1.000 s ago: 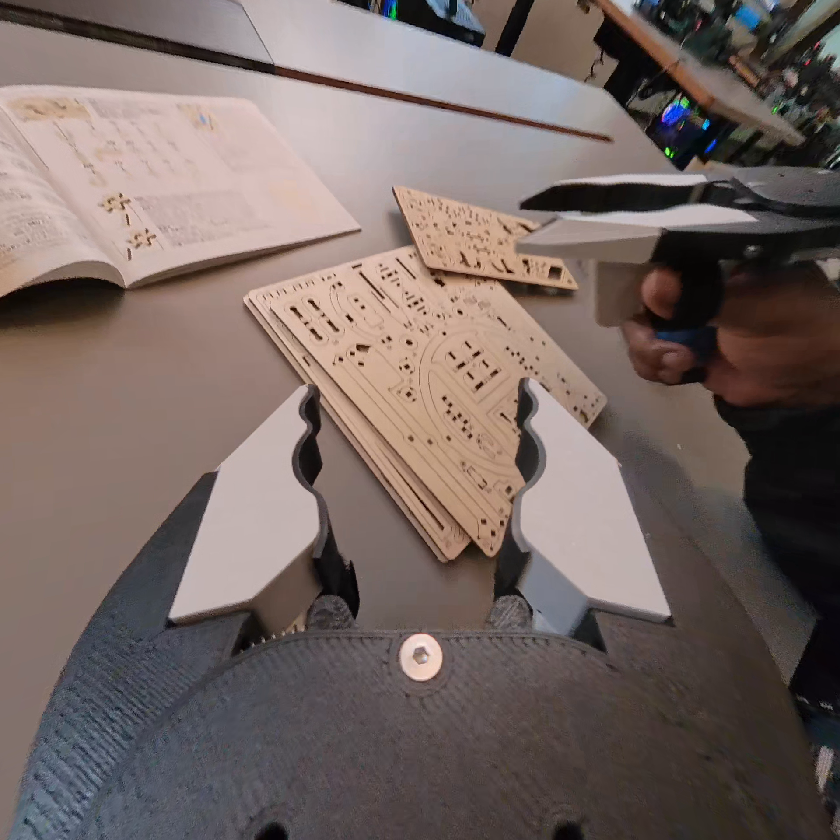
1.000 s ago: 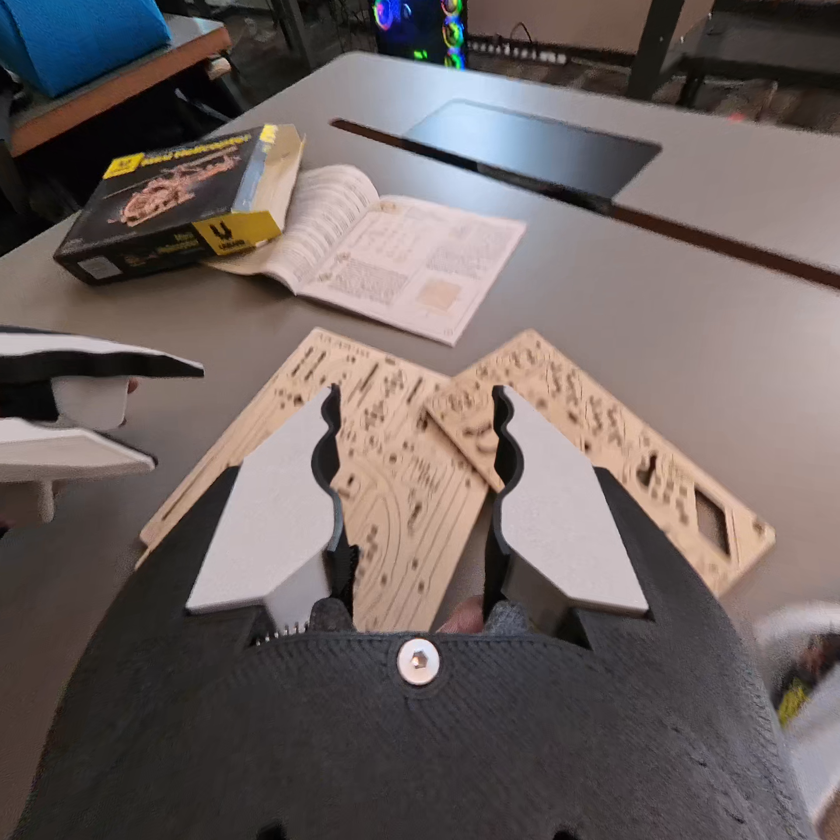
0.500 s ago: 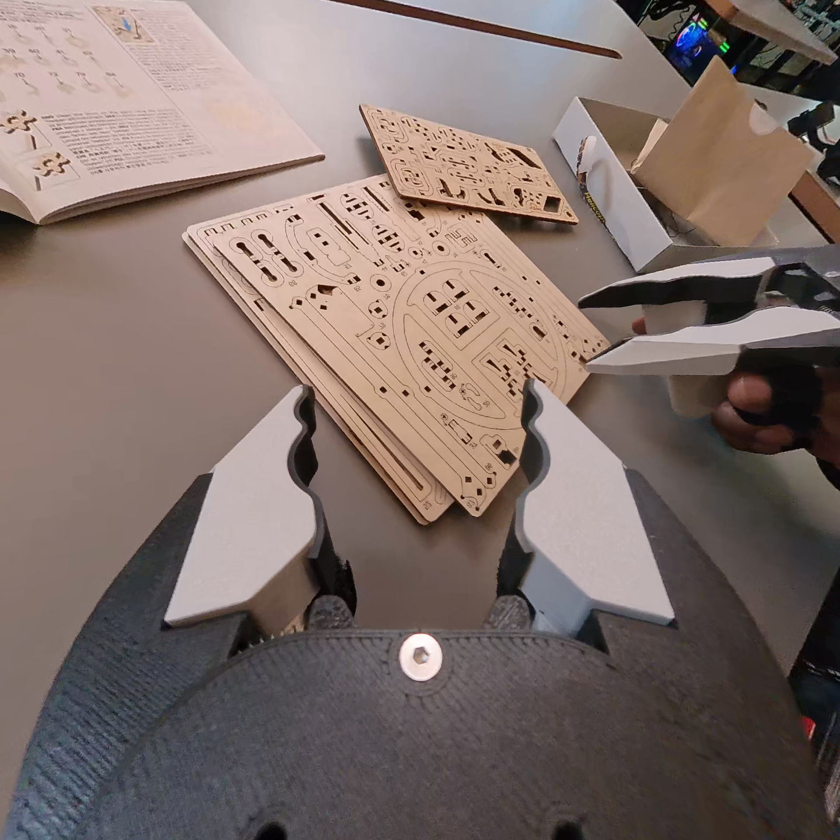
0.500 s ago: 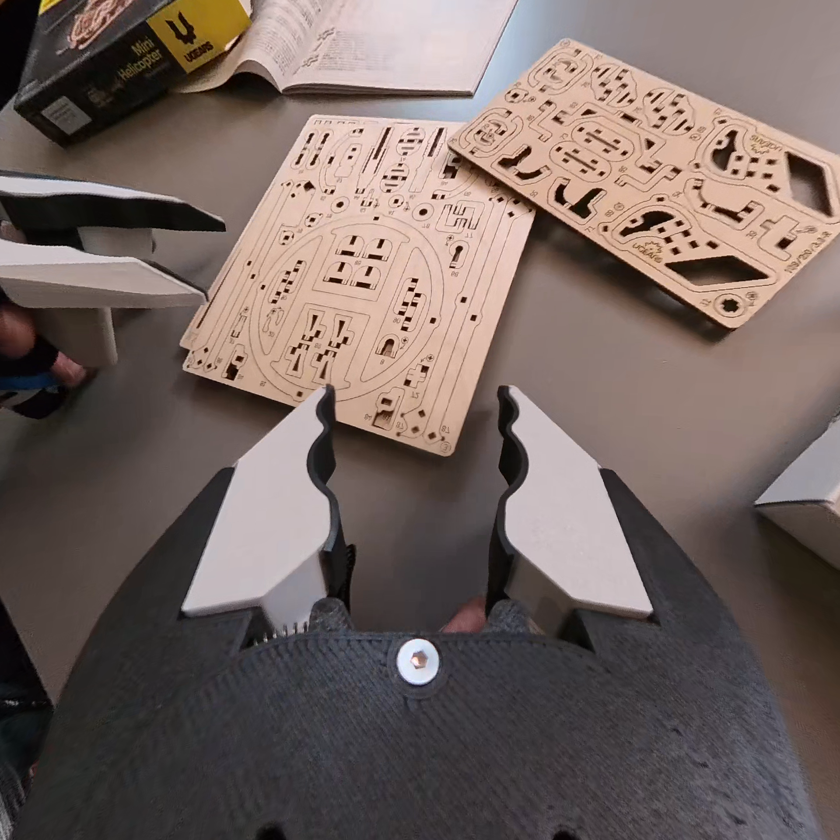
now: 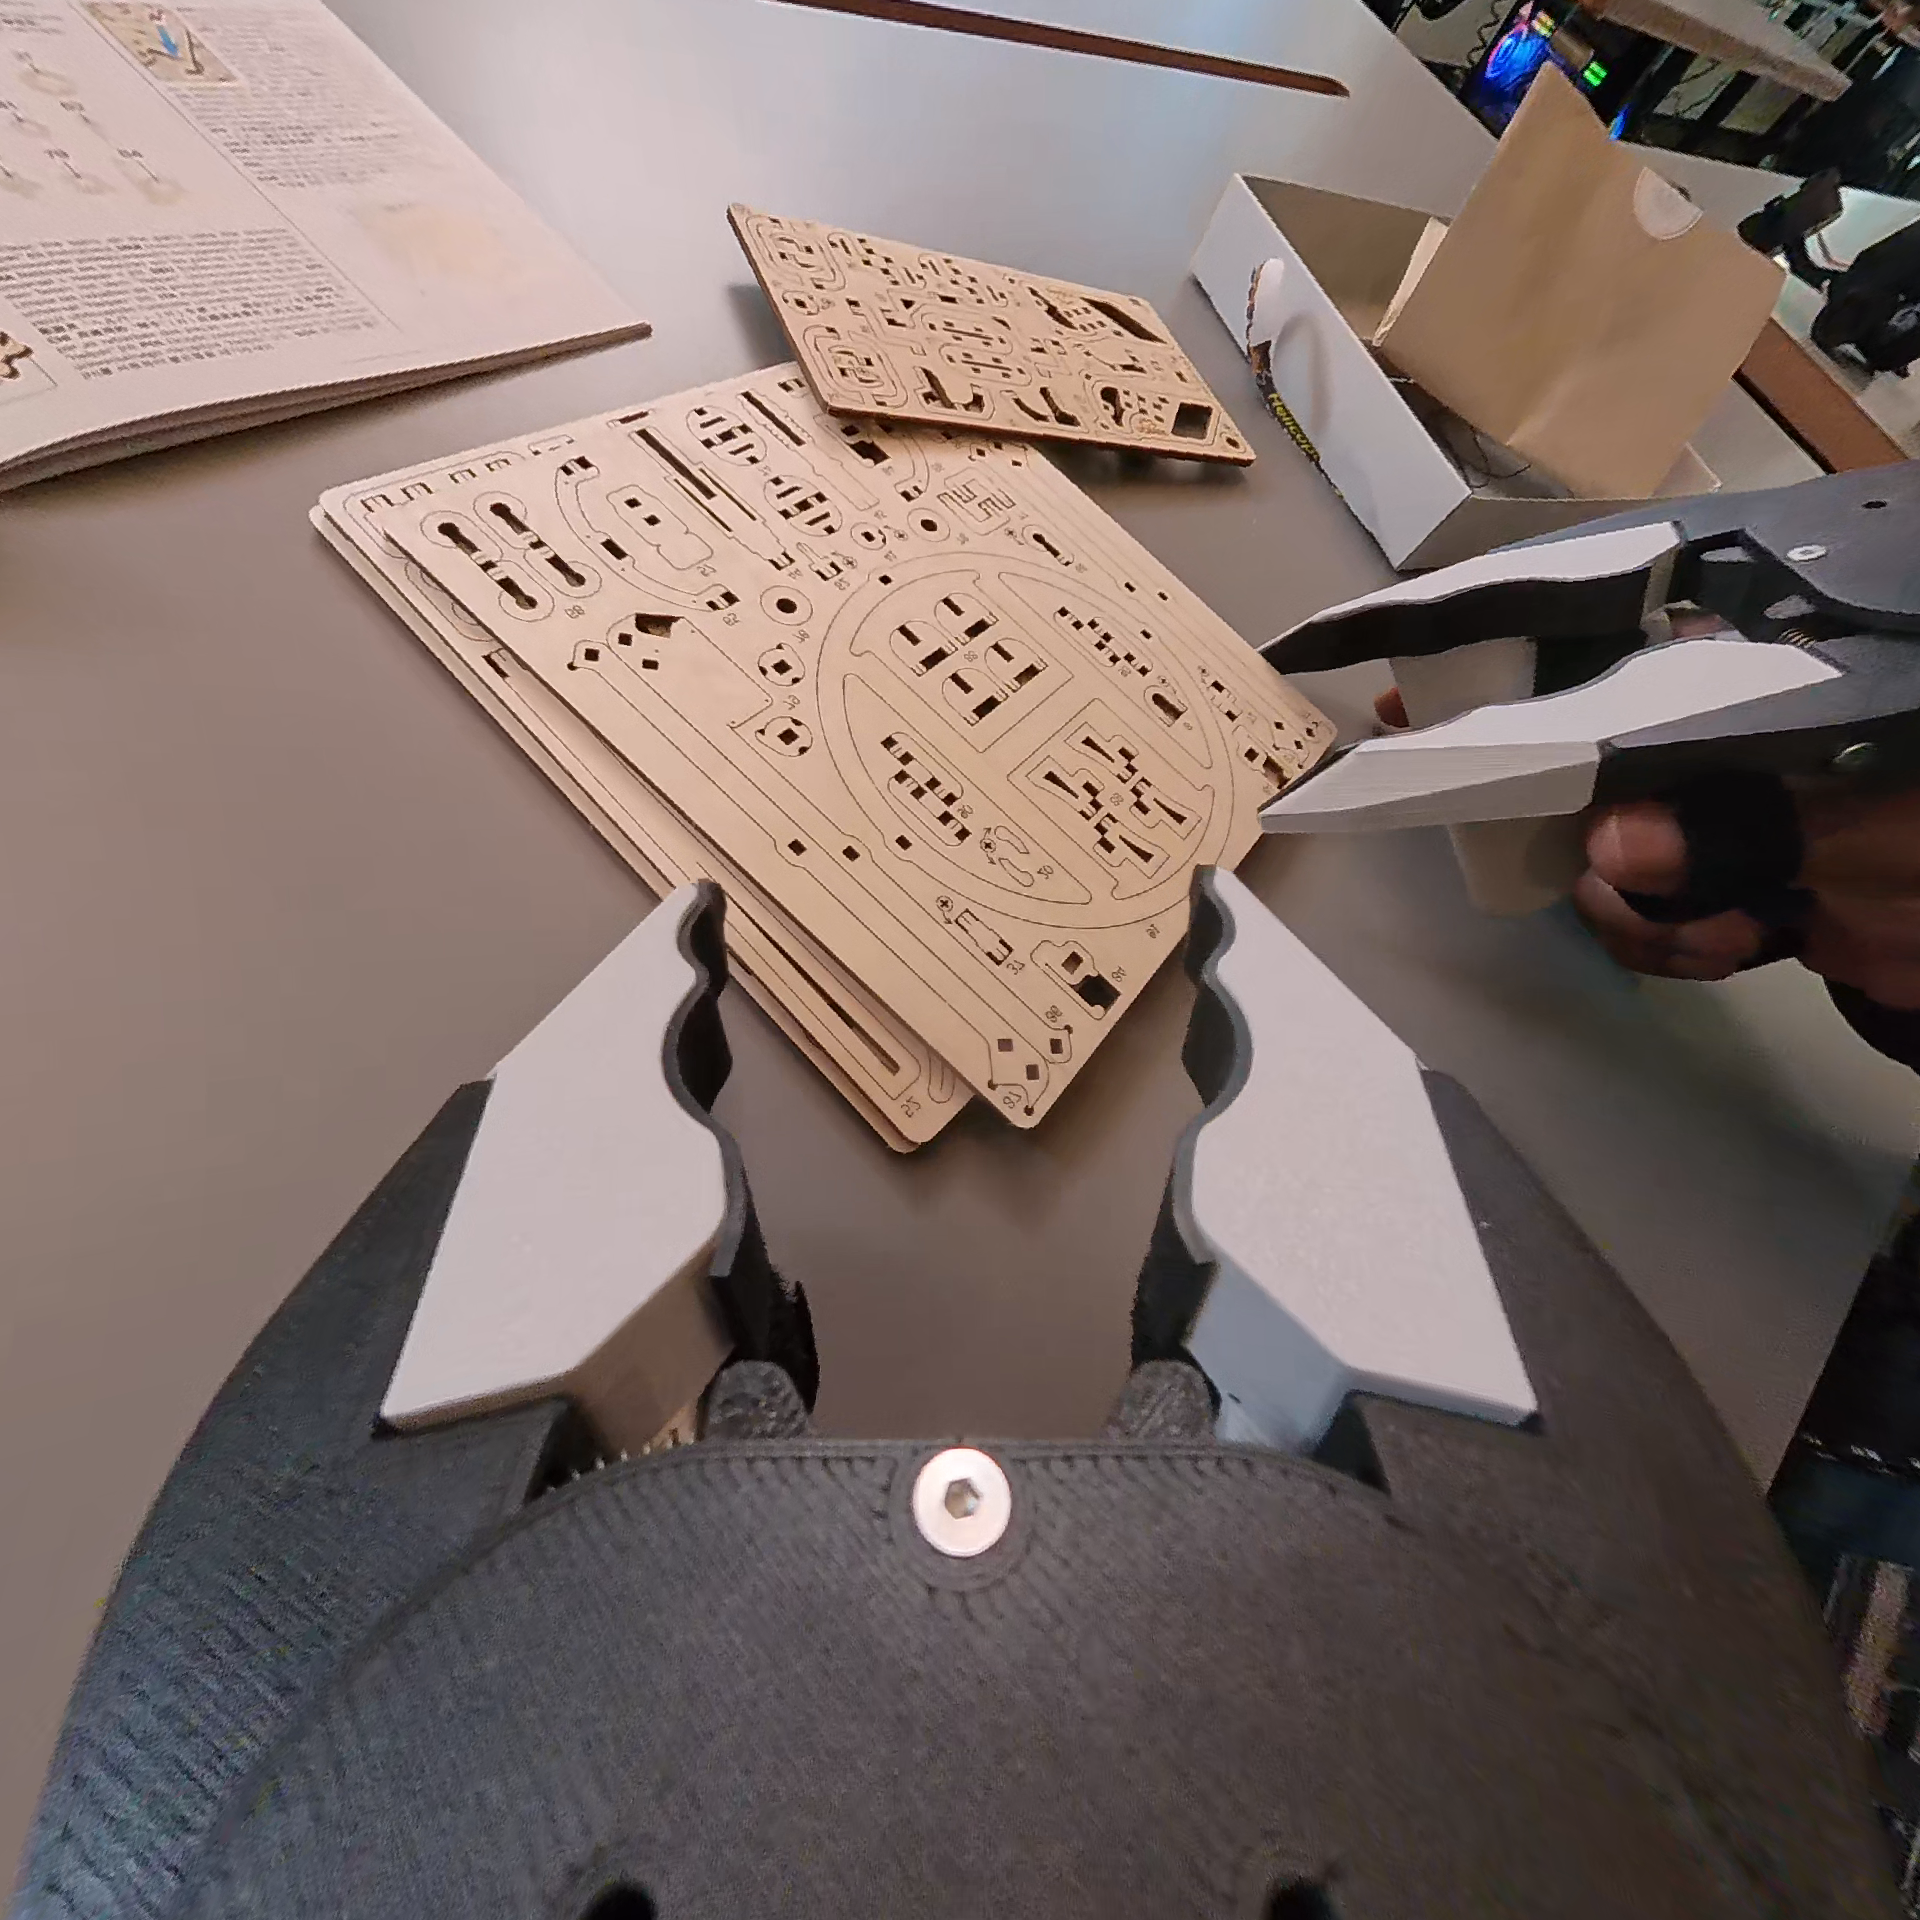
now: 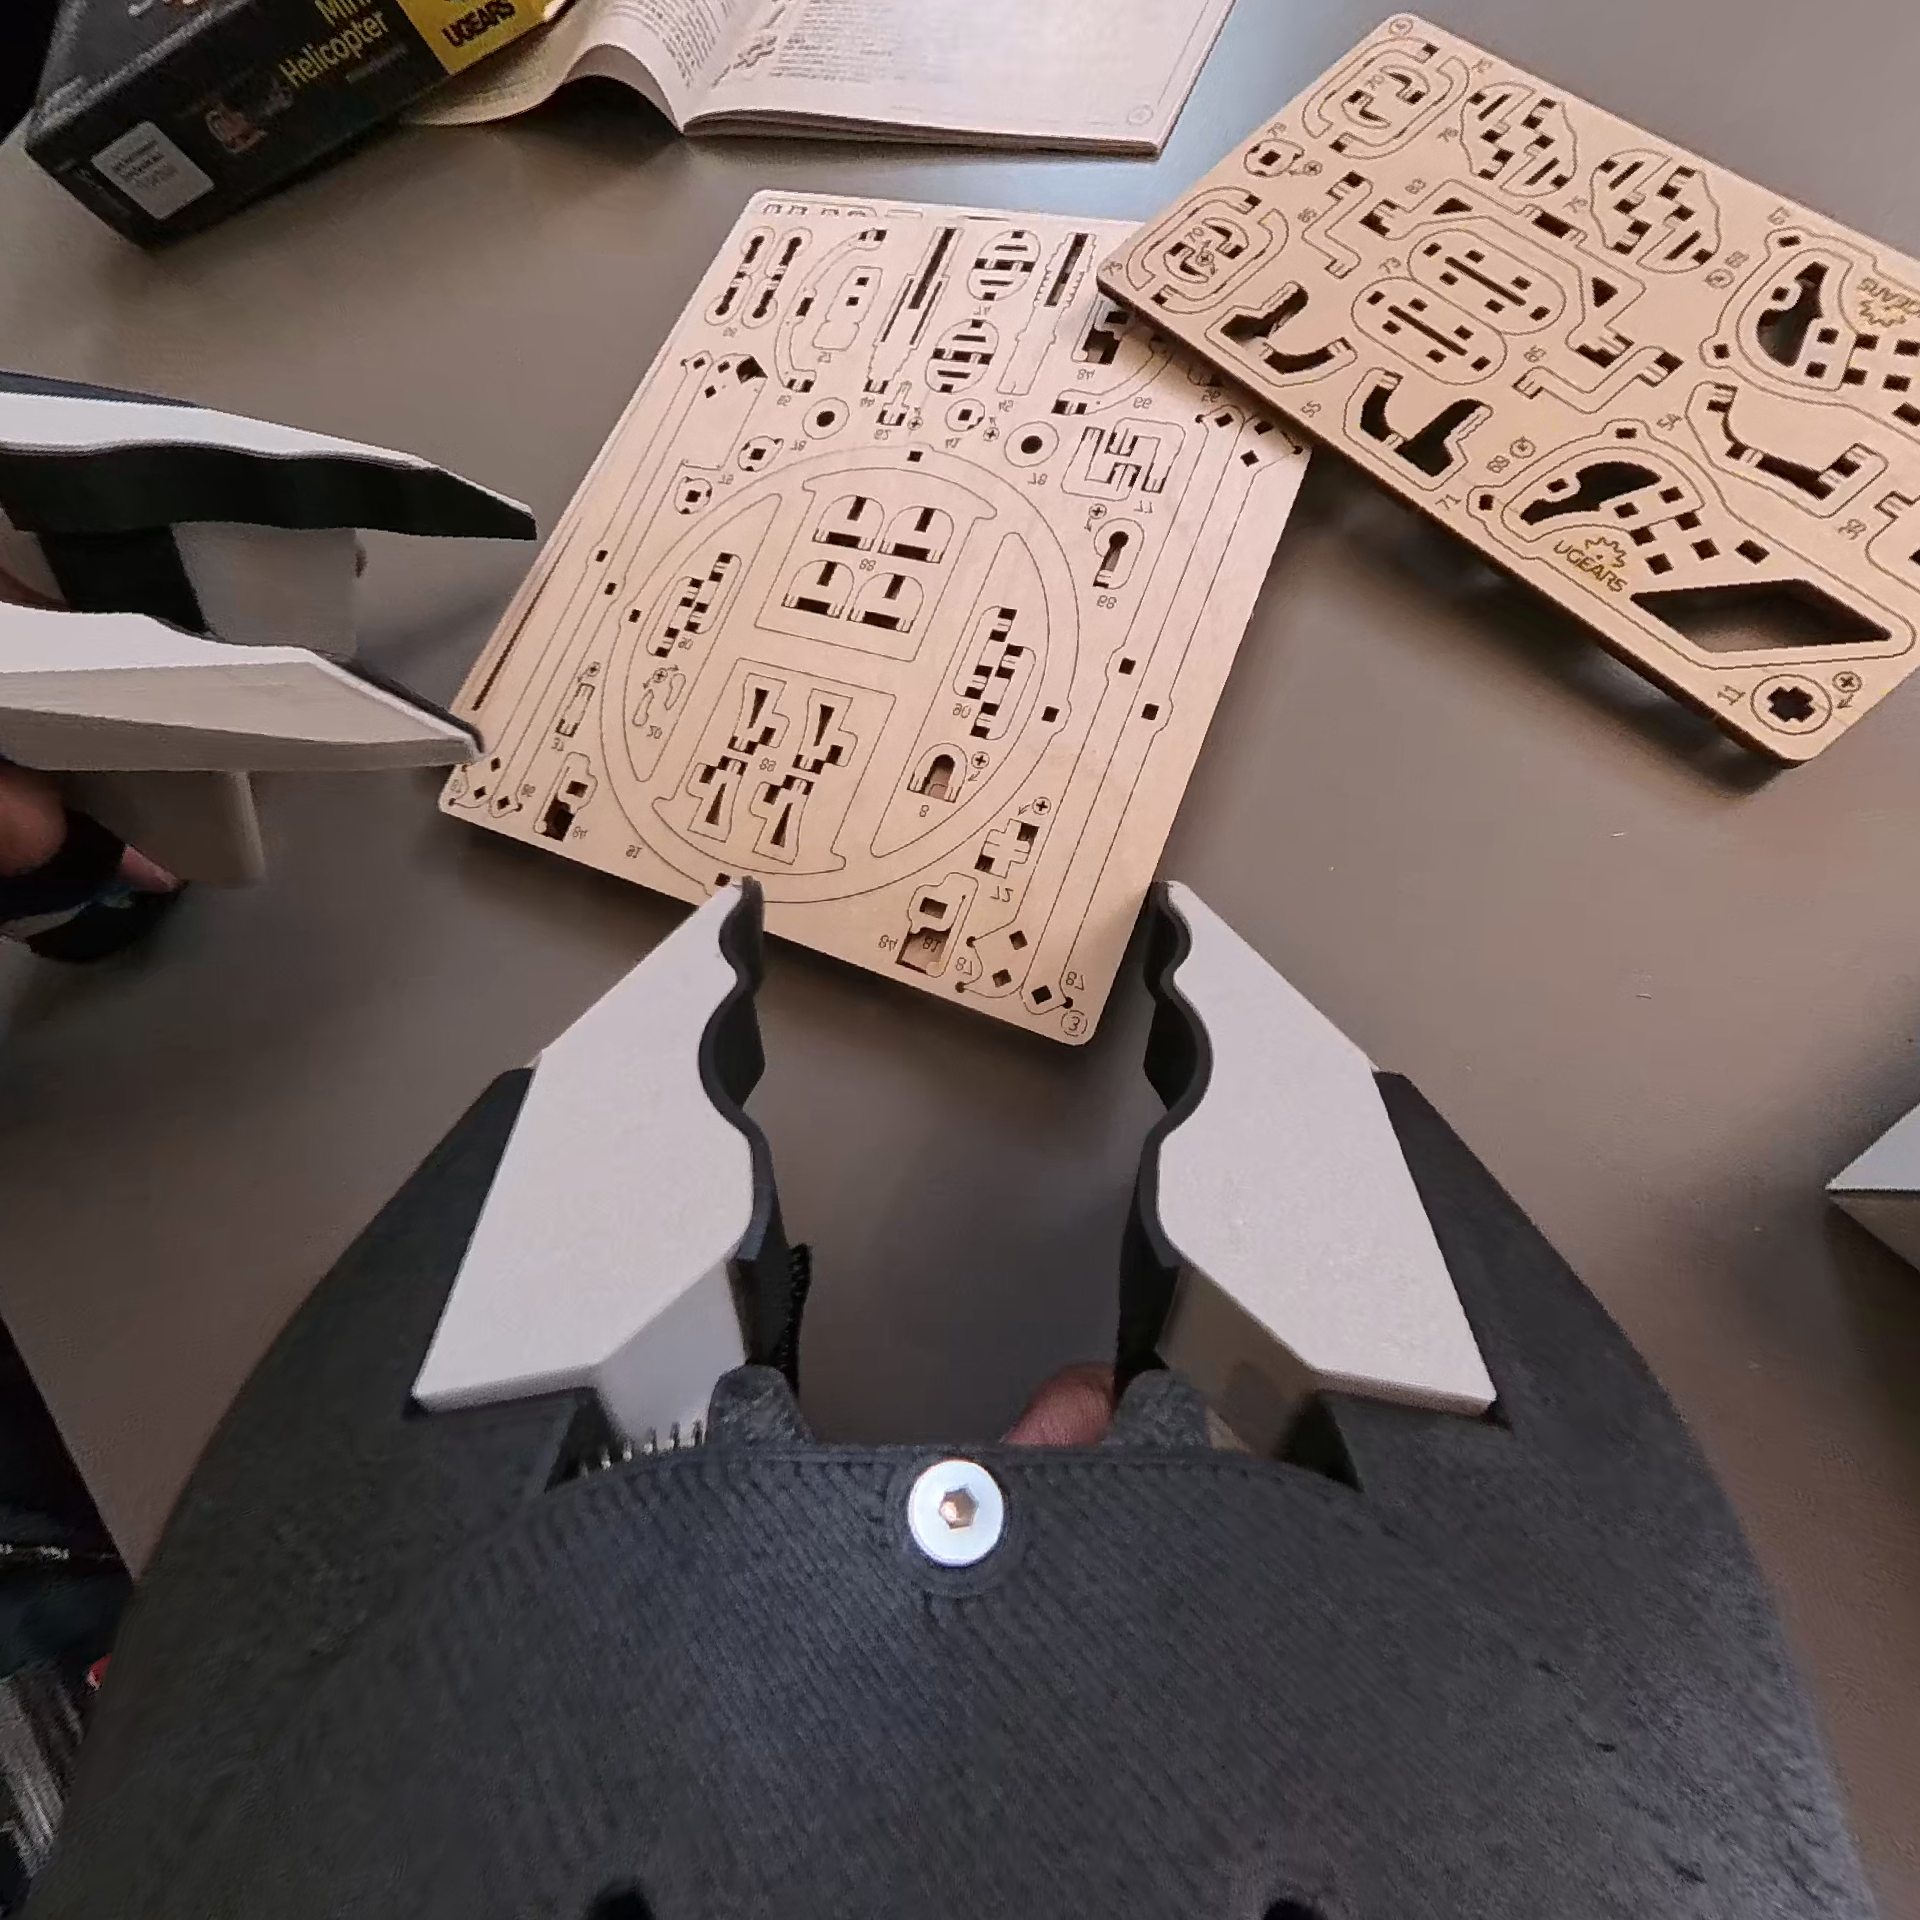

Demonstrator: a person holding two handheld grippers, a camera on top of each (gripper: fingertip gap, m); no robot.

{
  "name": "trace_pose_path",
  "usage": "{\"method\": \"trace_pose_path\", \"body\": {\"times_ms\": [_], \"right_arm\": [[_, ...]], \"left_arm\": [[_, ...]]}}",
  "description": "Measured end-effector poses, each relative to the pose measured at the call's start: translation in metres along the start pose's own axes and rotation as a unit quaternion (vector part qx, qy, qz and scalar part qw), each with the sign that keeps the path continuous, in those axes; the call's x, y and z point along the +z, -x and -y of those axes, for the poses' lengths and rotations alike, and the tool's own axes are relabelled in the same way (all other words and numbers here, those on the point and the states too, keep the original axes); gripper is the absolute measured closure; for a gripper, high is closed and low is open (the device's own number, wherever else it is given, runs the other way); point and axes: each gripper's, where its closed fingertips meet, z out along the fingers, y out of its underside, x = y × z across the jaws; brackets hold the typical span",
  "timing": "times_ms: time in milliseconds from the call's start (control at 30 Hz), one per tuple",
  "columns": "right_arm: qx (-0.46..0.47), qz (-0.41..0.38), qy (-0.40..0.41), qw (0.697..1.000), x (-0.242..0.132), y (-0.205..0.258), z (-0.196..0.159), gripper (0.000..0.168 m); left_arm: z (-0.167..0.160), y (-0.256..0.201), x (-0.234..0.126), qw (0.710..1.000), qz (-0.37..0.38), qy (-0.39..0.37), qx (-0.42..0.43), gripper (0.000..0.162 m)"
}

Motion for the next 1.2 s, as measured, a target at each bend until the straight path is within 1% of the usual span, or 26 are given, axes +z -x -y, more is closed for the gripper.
{"method": "trace_pose_path", "body": {"times_ms": [100, 233, 367, 433, 600, 633, 733, 833, 933, 1200], "right_arm": [[-0.004, 0.002, 0.002, 1.0, 0.001, 0.002, 0.0, 0.092], [0.006, 0.023, -0.001, 1.0, 0.001, 0.014, -0.001, 0.088], [0.003, 0.039, 0.001, 0.999, 0.001, 0.027, -0.004, 0.088], [0.003, 0.049, 0.002, 0.999, 0.001, 0.033, -0.005, 0.09], [0.019, 0.039, -0.002, 0.999, 0.002, 0.027, -0.003, 0.09], [0.022, 0.04, -0.001, 0.999, 0.002, 0.026, -0.003, 0.091], [0.022, 0.036, 0.001, 0.999, 0.003, 0.024, -0.002, 0.092], [0.015, 0.034, 0.001, 0.999, 0.004, 0.023, -0.001, 0.092], [0.004, 0.024, -0.011, 1.0, 0.003, 0.015, 0.007, 0.092], [-0.041, -0.008, -0.083, 0.996, -0.003, -0.016, 0.05, 0.094]], "left_arm": [[-0.001, -0.004, 0.0, 1.0, -0.012, 0.001, -0.003, 0.073], [-0.005, -0.01, 0.0, 1.0, -0.021, 0.01, 0.003, 0.073], [-0.007, -0.015, -0.002, 0.999, -0.031, 0.01, -0.006, 0.073], [-0.006, -0.015, -0.004, 0.999, -0.033, 0.005, -0.017, 0.073], [-0.004, -0.004, -0.01, 0.999, -0.01, -0.003, -0.043, 0.072], [-0.005, -0.001, -0.01, 0.999, -0.001, 0.001, -0.042, 0.074], [-0.01, 0.005, -0.011, 0.999, 0.027, 0.011, -0.038, 0.072], [-0.009, 0.005, -0.009, 0.999, 0.034, 0.011, -0.032, 0.07], [-0.009, 0.006, -0.008, 0.999, 0.037, 0.012, -0.029, 0.069], [-0.009, 0.007, -0.008, 0.999, 0.034, 0.011, -0.034, 0.068]]}}
